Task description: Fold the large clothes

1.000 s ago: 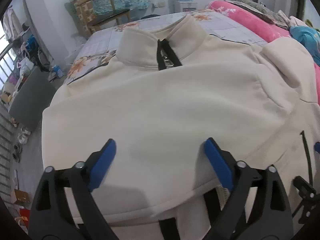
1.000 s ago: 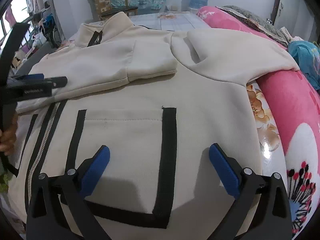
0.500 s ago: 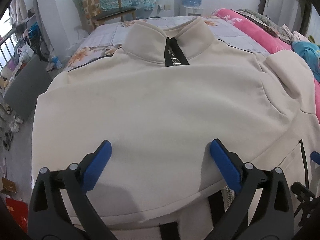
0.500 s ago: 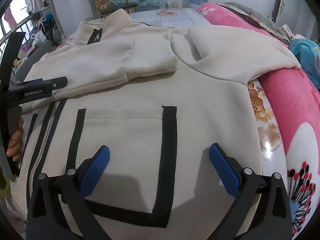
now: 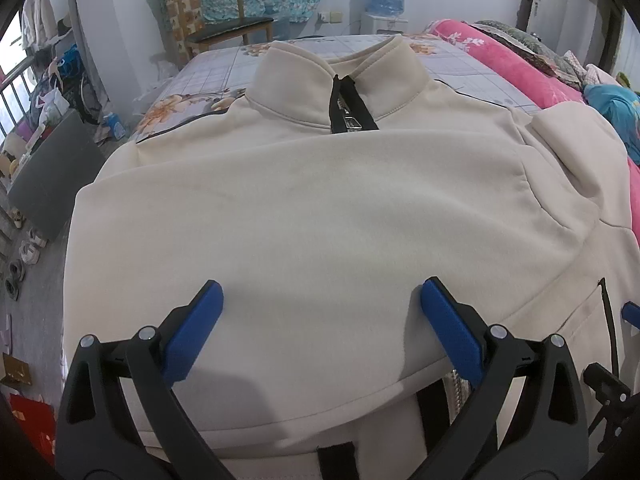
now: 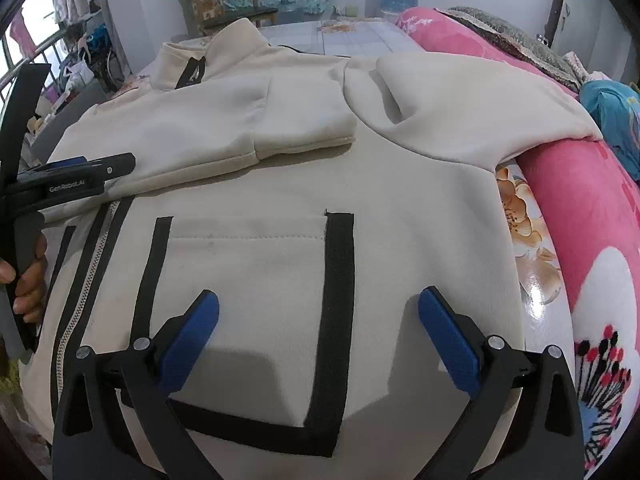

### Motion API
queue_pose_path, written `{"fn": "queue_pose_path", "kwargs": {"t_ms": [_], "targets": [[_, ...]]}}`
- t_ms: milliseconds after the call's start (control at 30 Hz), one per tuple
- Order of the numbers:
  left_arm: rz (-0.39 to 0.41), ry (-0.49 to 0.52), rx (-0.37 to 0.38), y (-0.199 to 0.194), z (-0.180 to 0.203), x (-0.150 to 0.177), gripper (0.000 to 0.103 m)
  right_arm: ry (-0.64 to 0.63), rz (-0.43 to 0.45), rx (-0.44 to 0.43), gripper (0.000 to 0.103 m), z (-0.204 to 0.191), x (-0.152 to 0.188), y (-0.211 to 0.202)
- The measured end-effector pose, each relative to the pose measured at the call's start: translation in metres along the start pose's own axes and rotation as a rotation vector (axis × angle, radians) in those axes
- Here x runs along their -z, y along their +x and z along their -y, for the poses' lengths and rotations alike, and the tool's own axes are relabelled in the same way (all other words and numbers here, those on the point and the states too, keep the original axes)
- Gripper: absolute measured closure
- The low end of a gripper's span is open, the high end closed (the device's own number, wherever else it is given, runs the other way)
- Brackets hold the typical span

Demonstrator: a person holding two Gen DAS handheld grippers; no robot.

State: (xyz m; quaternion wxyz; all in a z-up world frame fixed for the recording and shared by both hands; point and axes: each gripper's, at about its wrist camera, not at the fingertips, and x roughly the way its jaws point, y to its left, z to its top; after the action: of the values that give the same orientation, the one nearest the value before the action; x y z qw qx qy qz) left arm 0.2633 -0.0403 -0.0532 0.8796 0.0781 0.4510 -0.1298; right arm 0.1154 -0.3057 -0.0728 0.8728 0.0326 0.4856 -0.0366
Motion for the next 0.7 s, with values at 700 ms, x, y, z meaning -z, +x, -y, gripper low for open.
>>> {"fn": "queue_pose_path", "kwargs": {"t_ms": [700], "targets": [[0.003, 0.001, 0.003, -0.0005, -0.0007, 0.0005, 0.007, 0.045, -0.025, 0.027, 0.006, -0.0003, 0.0007, 0.0004]]}}
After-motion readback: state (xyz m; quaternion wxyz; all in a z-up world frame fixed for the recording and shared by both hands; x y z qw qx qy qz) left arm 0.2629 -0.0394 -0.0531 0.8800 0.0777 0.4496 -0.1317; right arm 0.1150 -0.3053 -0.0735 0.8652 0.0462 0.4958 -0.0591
